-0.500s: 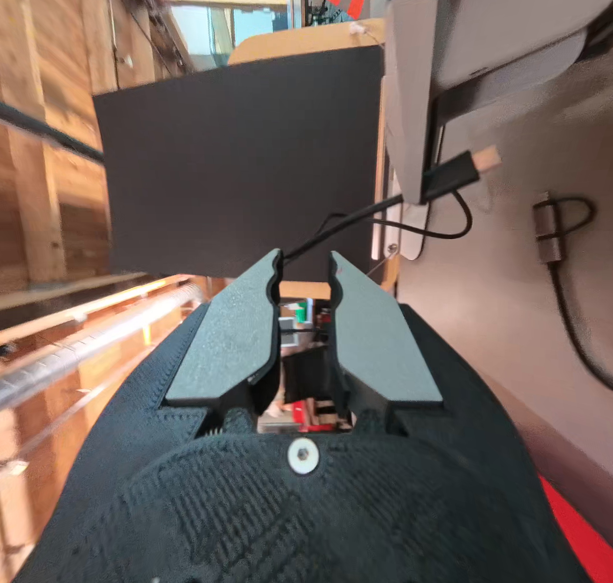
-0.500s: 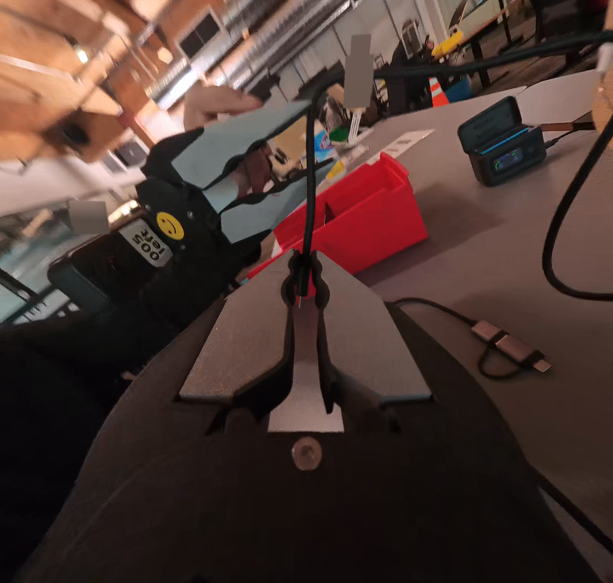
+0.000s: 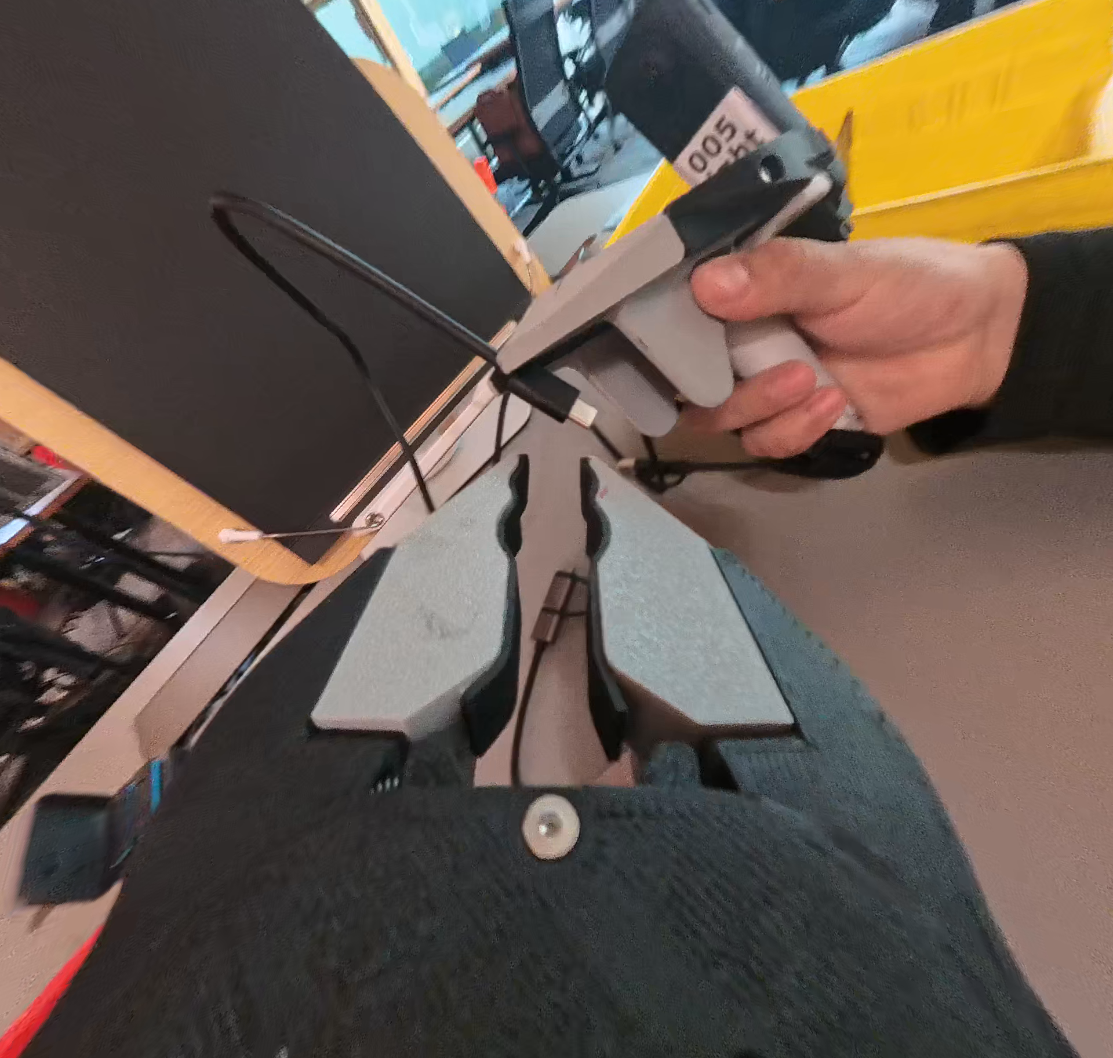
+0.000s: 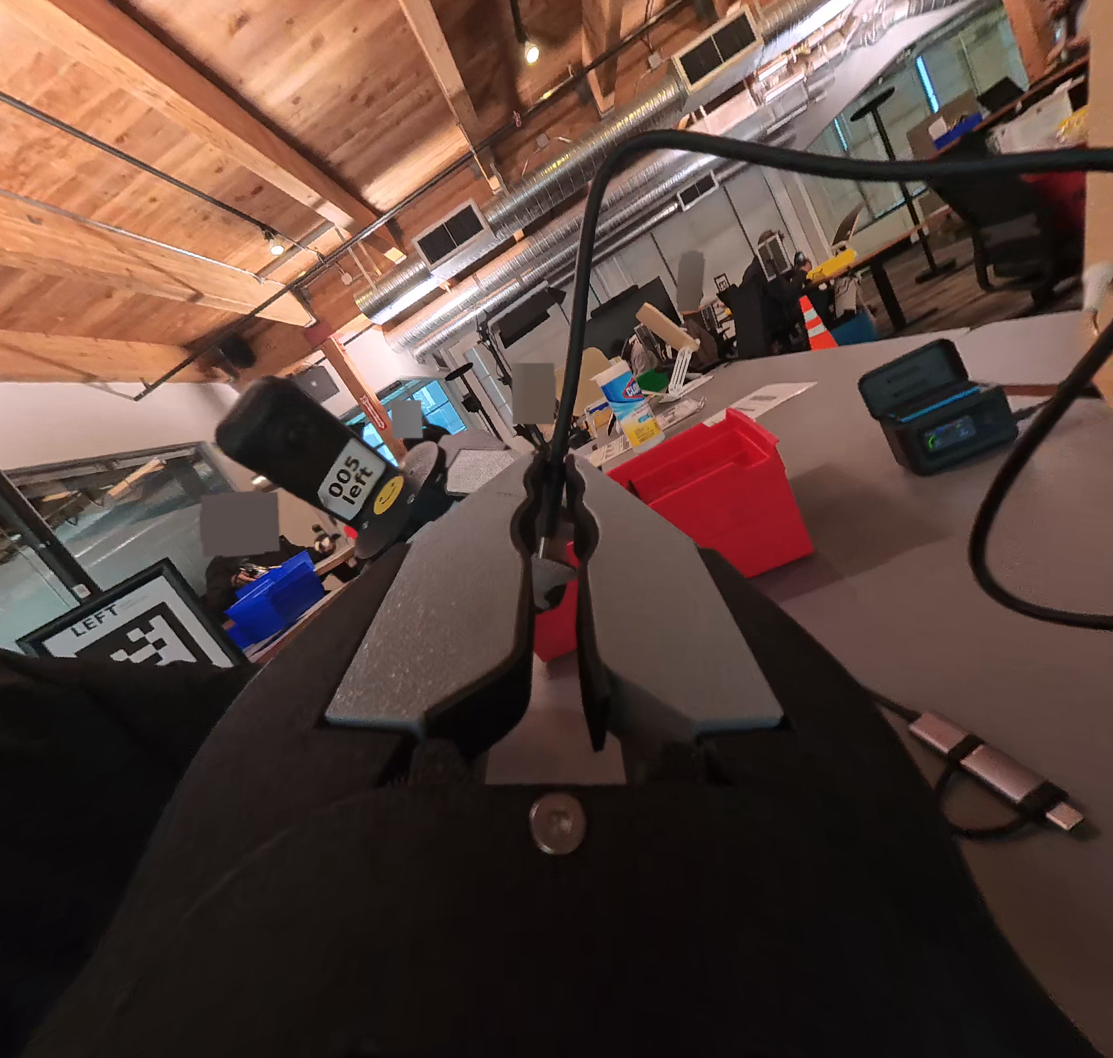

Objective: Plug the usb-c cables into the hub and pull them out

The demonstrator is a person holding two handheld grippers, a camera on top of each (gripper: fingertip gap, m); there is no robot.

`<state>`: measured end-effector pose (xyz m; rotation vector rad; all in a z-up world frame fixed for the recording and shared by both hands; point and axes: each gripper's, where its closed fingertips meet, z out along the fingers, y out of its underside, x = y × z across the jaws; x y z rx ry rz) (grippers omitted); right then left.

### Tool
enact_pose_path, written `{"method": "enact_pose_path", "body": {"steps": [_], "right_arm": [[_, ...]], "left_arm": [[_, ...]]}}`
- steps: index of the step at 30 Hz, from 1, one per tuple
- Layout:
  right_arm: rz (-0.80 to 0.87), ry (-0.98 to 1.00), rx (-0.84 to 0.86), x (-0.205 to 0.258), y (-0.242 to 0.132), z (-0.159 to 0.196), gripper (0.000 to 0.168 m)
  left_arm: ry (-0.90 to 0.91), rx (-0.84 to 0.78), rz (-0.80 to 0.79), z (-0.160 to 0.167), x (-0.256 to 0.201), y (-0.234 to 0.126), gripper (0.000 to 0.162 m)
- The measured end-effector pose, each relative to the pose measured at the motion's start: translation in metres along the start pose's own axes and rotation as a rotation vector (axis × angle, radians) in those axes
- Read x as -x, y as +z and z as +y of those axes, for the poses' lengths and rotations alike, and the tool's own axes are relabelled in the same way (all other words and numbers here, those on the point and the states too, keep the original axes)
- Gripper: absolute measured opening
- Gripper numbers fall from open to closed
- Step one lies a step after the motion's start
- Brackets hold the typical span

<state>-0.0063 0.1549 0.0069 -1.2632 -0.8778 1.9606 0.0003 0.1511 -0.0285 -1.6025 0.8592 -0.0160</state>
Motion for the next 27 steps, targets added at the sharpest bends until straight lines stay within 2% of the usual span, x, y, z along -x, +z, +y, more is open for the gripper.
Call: {"method": "enact_pose_path", "body": {"steps": [1, 4, 9, 13, 16, 19, 22, 27], "right_arm": [[-0.005, -0.014, -0.018, 0.002, 0.0, -0.003, 0.003], [-0.02, -0.051, -0.048, 0.008, 0.001, -0.006, 0.003], [-0.071, -0.152, -0.02, 0.025, 0.006, -0.001, 0.003], [-0.057, -0.24, -0.021, 0.031, 0.004, -0.004, 0.003], [-0.041, -0.285, -0.011, 0.031, 0.004, -0.004, 0.004], [-0.026, -0.31, -0.005, 0.03, 0.005, -0.003, 0.004], [-0.008, -0.34, -0.011, 0.03, 0.004, -0.006, 0.004], [0.025, -0.392, -0.007, 0.029, 0.005, -0.005, 0.004]], "left_arm": [[-0.026, -0.027, 0.022, -0.003, -0.002, -0.001, 0.015], [-0.111, -0.053, 0.113, -0.004, -0.011, -0.003, 0.022], [-0.235, -0.166, 0.186, -0.022, -0.009, -0.009, 0.021], [-0.234, -0.206, 0.218, -0.032, -0.014, -0.012, 0.014], [-0.265, -0.235, 0.262, -0.038, -0.018, -0.015, 0.017], [-0.298, -0.23, 0.264, -0.038, -0.015, -0.014, 0.013], [-0.357, -0.253, 0.326, -0.043, -0.019, -0.016, 0.024], [-0.389, -0.249, 0.337, -0.042, -0.02, -0.014, 0.027]]}}
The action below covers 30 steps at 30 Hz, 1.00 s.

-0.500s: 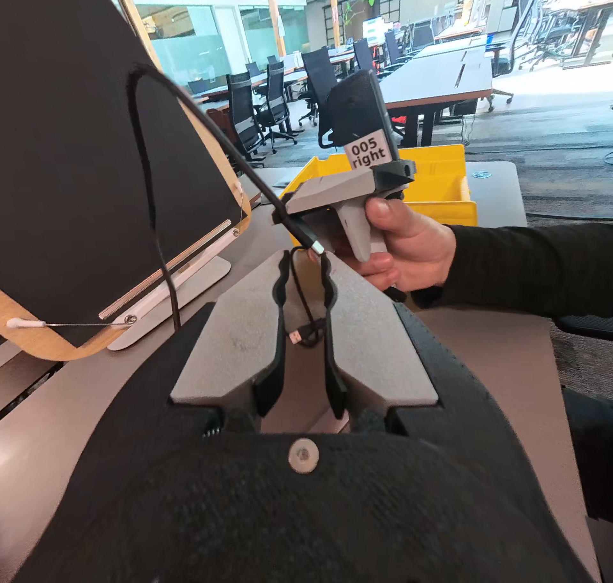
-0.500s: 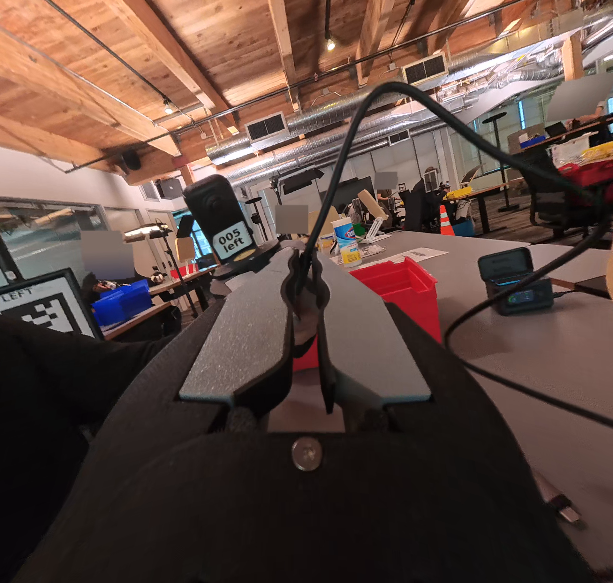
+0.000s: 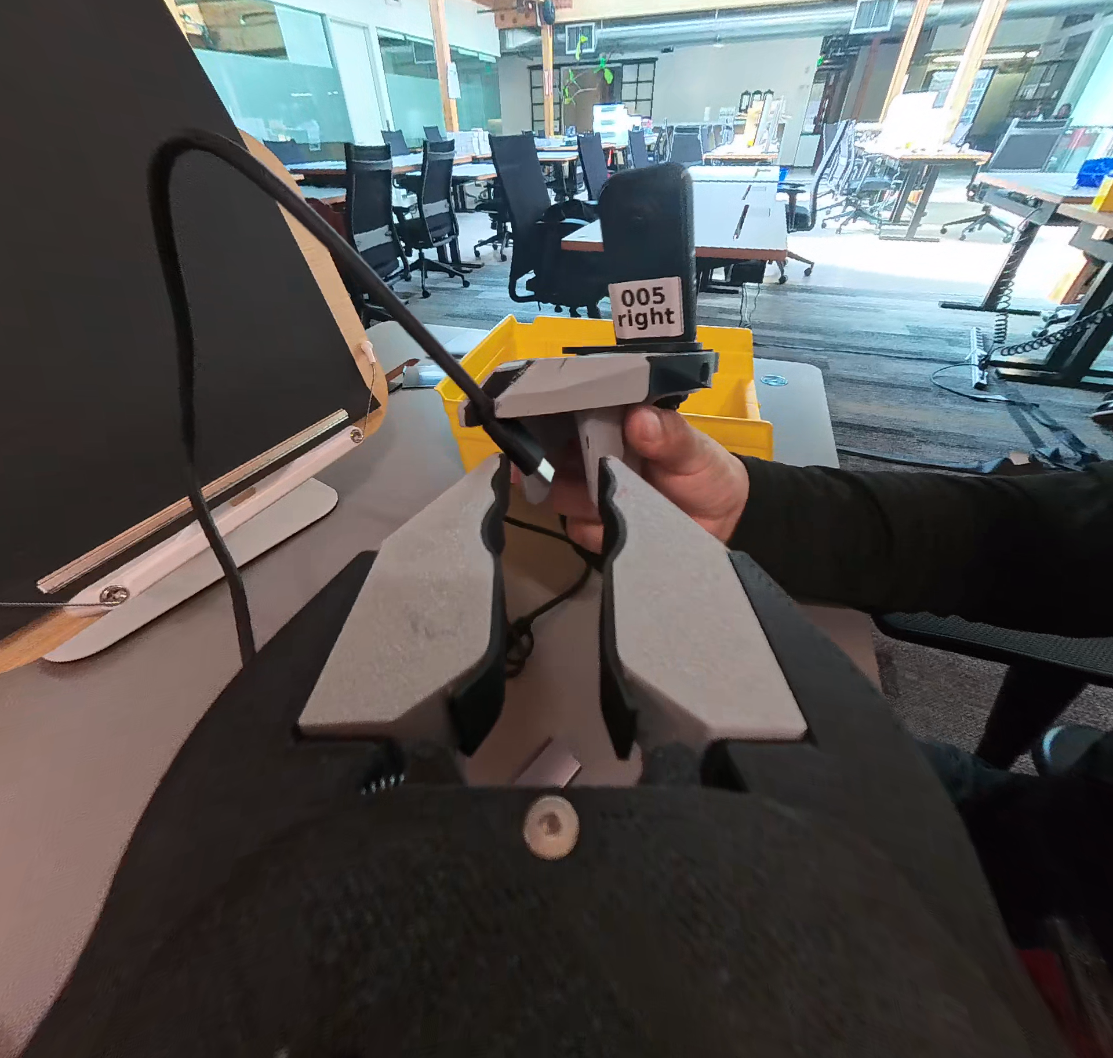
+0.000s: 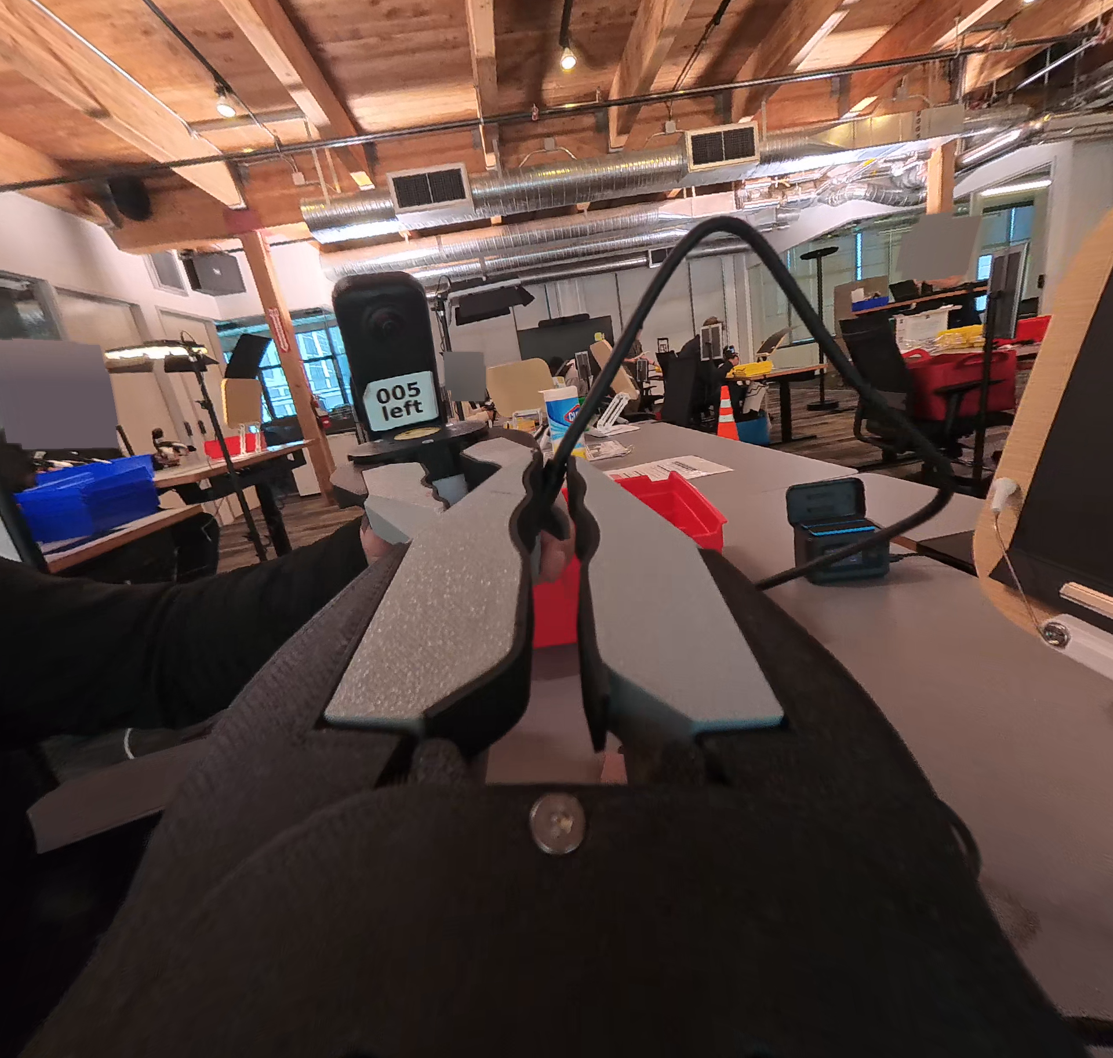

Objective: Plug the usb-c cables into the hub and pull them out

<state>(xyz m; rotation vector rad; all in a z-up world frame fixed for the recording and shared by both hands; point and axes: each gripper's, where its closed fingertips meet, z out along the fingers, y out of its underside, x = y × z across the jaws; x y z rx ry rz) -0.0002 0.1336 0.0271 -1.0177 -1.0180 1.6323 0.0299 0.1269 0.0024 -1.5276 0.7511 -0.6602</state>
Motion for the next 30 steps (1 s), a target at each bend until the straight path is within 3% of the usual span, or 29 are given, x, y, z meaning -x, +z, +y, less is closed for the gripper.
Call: {"method": "enact_pose_path", "body": {"steps": [2, 11, 15, 17, 22, 24, 30], "right_arm": [[-0.023, 0.008, -0.01, 0.003, 0.0, -0.002, 0.004], [-0.018, 0.02, -0.022, 0.002, -0.001, -0.004, 0.003], [0.067, -0.03, 0.036, -0.009, -0.003, 0.001, 0.005], [0.149, -0.032, 0.073, -0.022, -0.002, 0.008, 0.006], [0.205, 0.027, 0.052, -0.033, -0.002, 0.012, 0.013], [0.222, 0.069, 0.023, -0.038, -0.005, 0.009, 0.015], [0.208, 0.142, -0.019, -0.041, -0.01, 0.003, 0.014]], "left_arm": [[0.01, -0.011, -0.033, -0.002, 0.006, 0.0, 0.012], [0.001, -0.028, -0.047, -0.005, 0.012, 0.006, 0.01], [0.098, 0.164, -0.138, 0.006, 0.028, 0.005, 0.005], [0.256, 0.33, -0.252, 0.015, 0.044, 0.002, 0.005], [0.841, 0.669, -0.497, 0.018, 0.068, -0.002, 0.005], [1.001, 0.707, -0.542, 0.015, 0.069, 0.001, 0.005], [1.344, 0.614, -0.691, 0.004, 0.067, 0.006, 0.006]]}}
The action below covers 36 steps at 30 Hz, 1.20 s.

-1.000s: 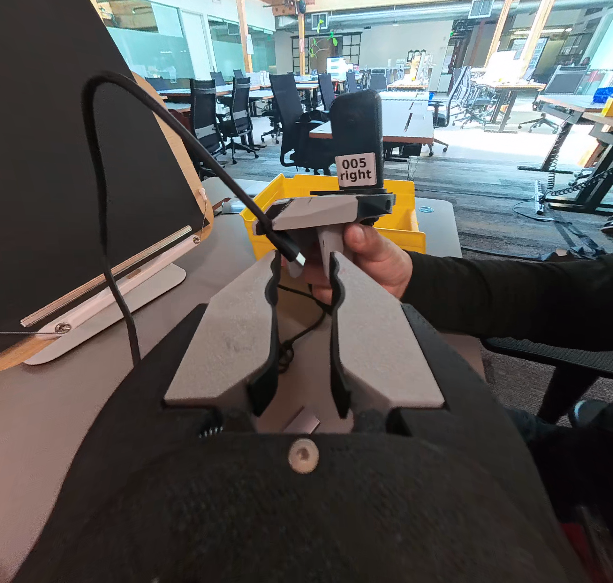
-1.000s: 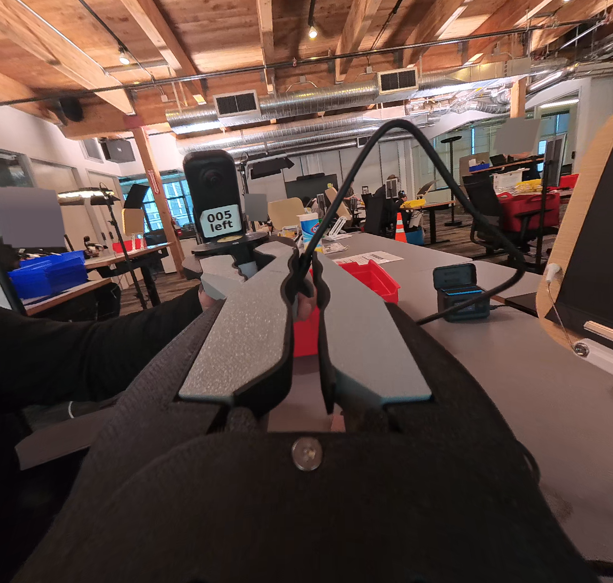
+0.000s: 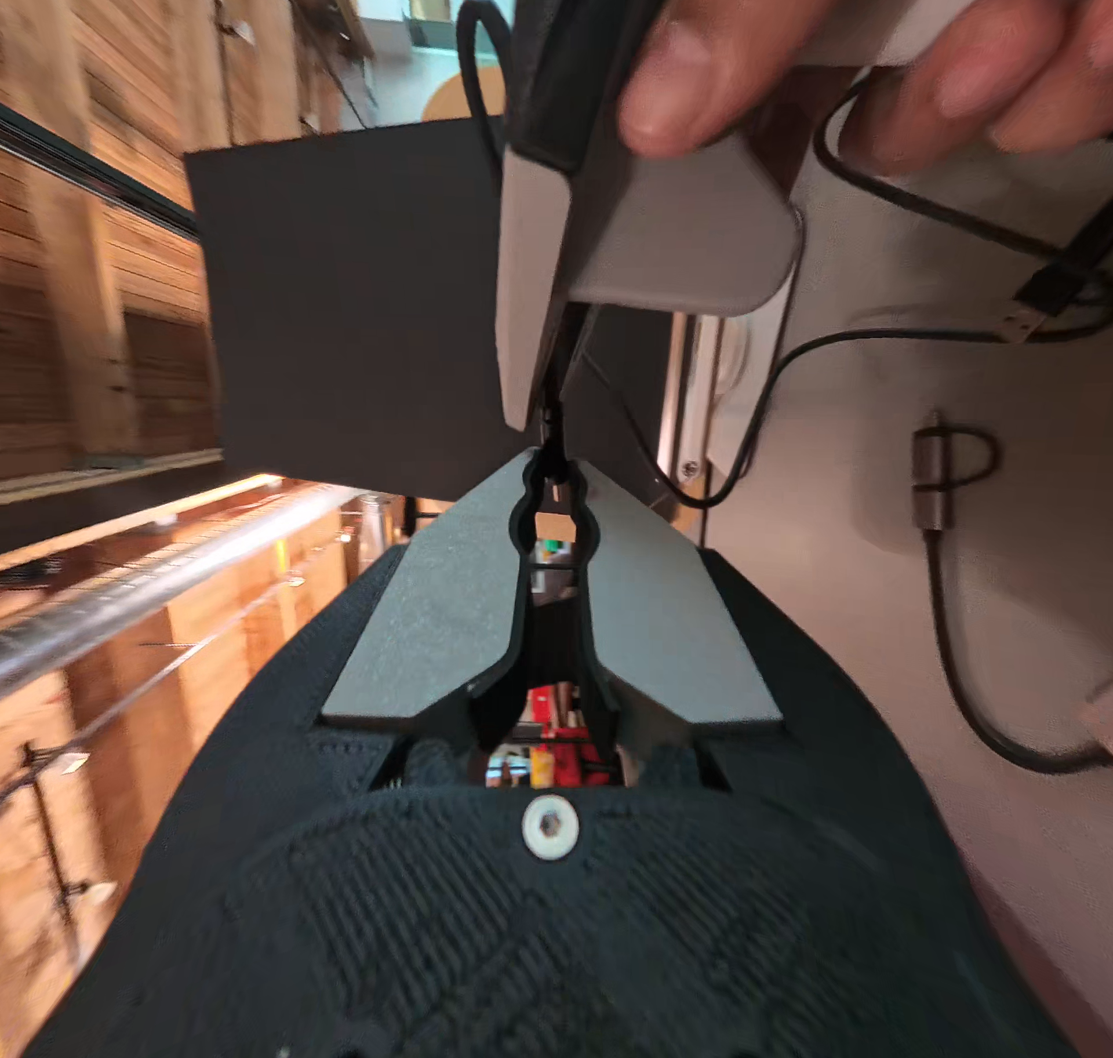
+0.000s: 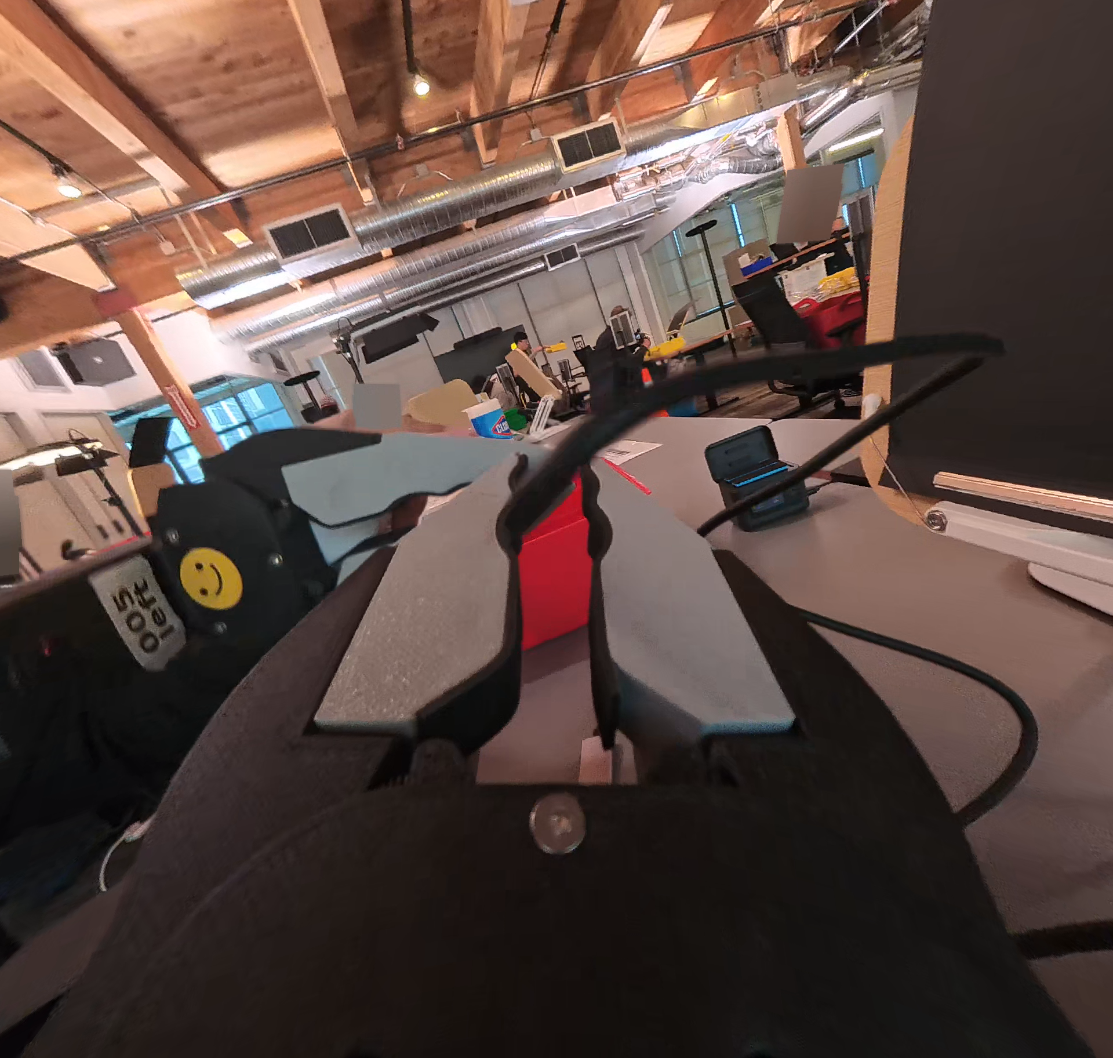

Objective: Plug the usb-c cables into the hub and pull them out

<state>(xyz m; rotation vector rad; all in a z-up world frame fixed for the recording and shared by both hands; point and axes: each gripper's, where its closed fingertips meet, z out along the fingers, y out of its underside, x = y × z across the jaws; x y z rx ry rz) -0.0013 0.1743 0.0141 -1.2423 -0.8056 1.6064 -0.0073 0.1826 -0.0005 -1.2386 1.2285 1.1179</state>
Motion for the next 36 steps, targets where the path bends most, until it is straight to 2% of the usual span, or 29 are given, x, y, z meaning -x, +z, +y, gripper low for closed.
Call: {"method": "enact_pose_path", "body": {"steps": [2, 7, 11, 22, 28, 36], "right_arm": [[0.001, -0.004, 0.009, 0.0, 0.001, 0.002, 0.014], [0.027, -0.069, 0.017, -0.001, 0.0, 0.003, 0.004], [-0.001, -0.09, 0.026, 0.005, -0.001, 0.0, 0.012], [-0.003, -0.144, 0.089, 0.004, -0.003, 0.005, 0.007], [0.012, -0.177, 0.155, 0.001, 0.0, 0.015, 0.014], [-0.003, -0.169, 0.121, 0.004, 0.0, 0.011, 0.01]], "left_arm": [[0.048, 0.0, -0.063, -0.004, 0.0, 0.0, 0.005], [-0.024, 0.014, -0.032, -0.008, -0.009, 0.006, 0.005], [-0.077, -0.007, -0.018, -0.006, -0.005, 0.006, 0.005], [-0.072, -0.039, -0.036, -0.005, -0.004, 0.002, 0.005], [-0.055, -0.058, -0.032, -0.002, -0.004, 0.001, 0.005], [-0.076, -0.061, -0.035, -0.002, -0.006, 0.0, 0.005]]}}
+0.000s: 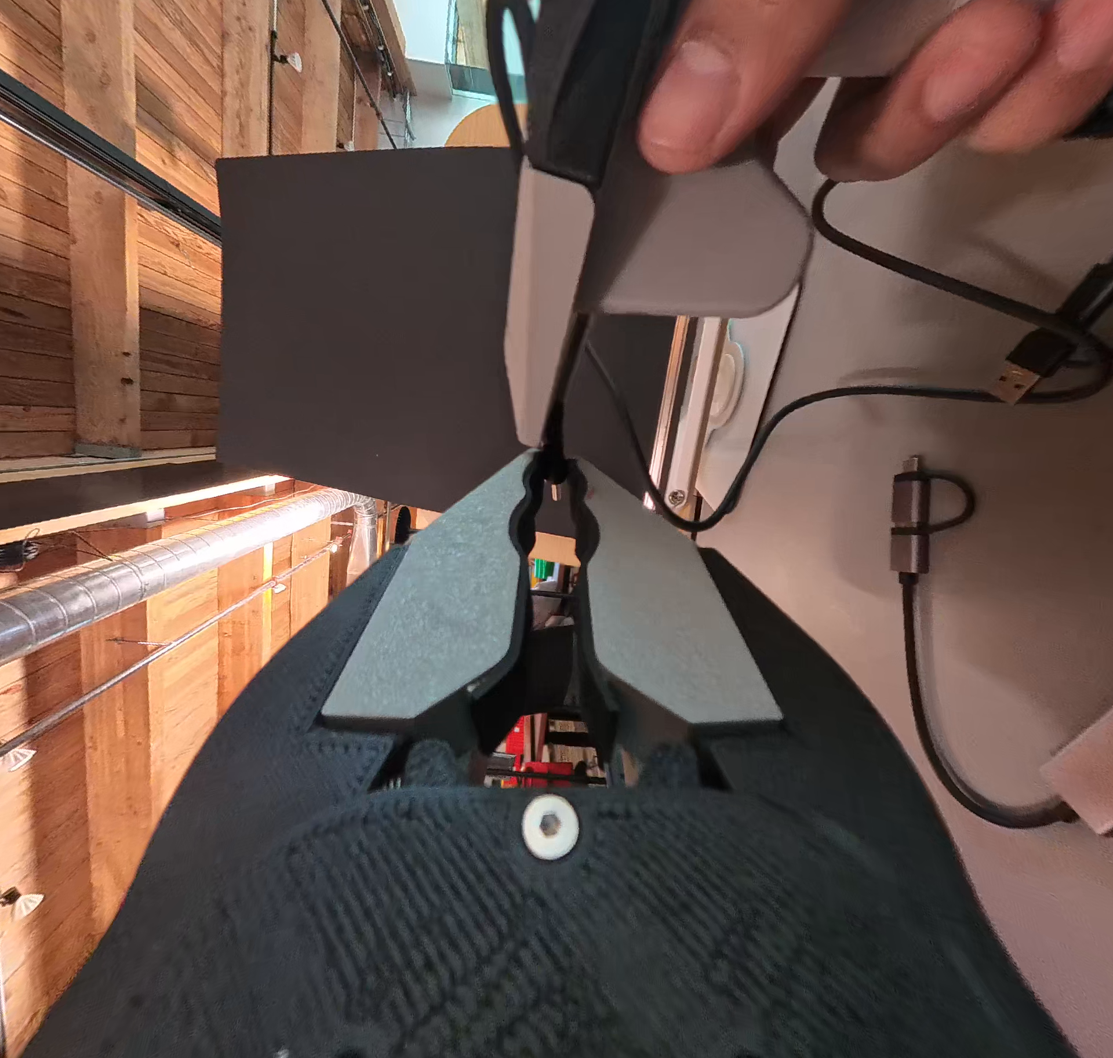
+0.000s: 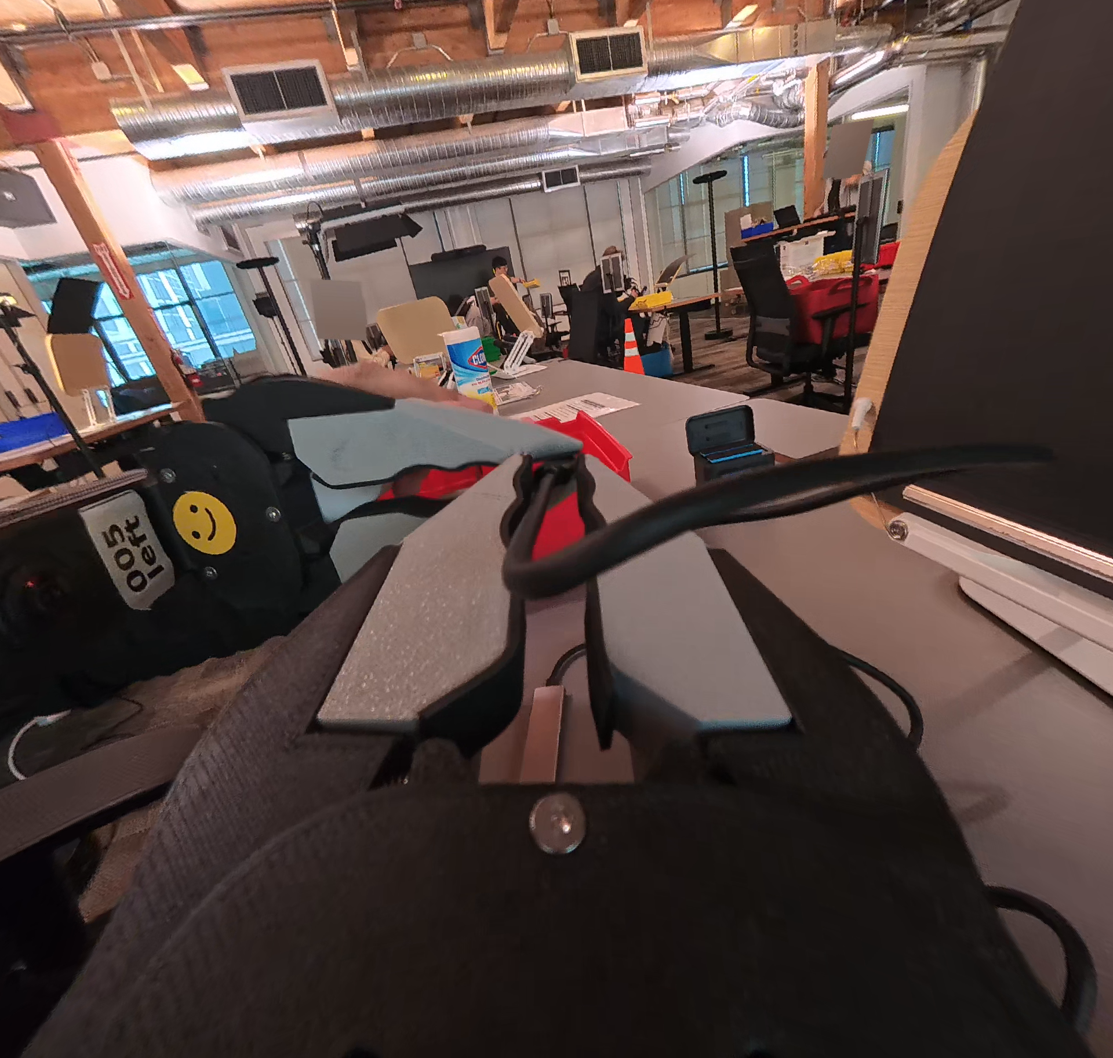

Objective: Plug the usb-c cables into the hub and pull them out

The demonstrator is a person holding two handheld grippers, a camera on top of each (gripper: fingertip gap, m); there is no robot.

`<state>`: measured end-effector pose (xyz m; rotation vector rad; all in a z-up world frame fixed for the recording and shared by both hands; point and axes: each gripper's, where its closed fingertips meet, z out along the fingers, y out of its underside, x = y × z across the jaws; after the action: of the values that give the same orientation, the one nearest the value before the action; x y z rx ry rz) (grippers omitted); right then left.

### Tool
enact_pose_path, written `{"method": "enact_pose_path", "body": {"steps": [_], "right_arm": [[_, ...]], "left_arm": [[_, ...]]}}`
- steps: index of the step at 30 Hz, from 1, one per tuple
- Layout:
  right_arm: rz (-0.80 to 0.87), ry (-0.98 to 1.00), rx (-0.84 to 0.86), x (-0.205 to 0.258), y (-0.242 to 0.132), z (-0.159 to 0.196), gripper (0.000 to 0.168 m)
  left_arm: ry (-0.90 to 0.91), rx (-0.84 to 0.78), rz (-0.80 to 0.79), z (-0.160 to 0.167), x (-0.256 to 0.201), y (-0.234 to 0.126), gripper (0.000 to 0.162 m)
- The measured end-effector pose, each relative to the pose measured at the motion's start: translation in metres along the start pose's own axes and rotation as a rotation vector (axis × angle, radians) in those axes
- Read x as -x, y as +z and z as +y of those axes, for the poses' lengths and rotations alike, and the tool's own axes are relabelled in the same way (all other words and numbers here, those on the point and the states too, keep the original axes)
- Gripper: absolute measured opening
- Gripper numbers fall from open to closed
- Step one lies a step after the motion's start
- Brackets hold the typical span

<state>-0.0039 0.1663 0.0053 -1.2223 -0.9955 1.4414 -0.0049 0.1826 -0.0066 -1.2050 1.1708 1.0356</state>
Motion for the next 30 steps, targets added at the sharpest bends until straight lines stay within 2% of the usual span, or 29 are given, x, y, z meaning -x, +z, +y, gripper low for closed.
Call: {"method": "enact_pose_path", "body": {"steps": [21, 25, 27, 28, 30], "right_arm": [[0.014, -0.016, 0.048, -0.003, -0.001, 0.006, 0.009], [0.049, -0.002, 0.081, -0.011, 0.0, 0.014, 0.009], [0.072, 0.026, 0.085, -0.019, -0.002, 0.015, 0.009], [0.082, 0.044, 0.087, -0.024, -0.004, 0.016, 0.009], [0.088, 0.079, 0.08, -0.03, -0.008, 0.015, 0.009]], "left_arm": [[-0.041, -0.004, 0.015, 0.0, -0.003, 0.0, 0.005], [-0.268, -0.001, 0.158, 0.006, -0.013, -0.001, 0.006], [-0.356, 0.007, 0.212, 0.013, -0.013, -0.006, 0.011], [-0.392, 0.01, 0.269, 0.016, -0.018, -0.01, 0.011], [-0.451, 0.029, 0.504, 0.021, -0.049, -0.025, 0.014]]}}
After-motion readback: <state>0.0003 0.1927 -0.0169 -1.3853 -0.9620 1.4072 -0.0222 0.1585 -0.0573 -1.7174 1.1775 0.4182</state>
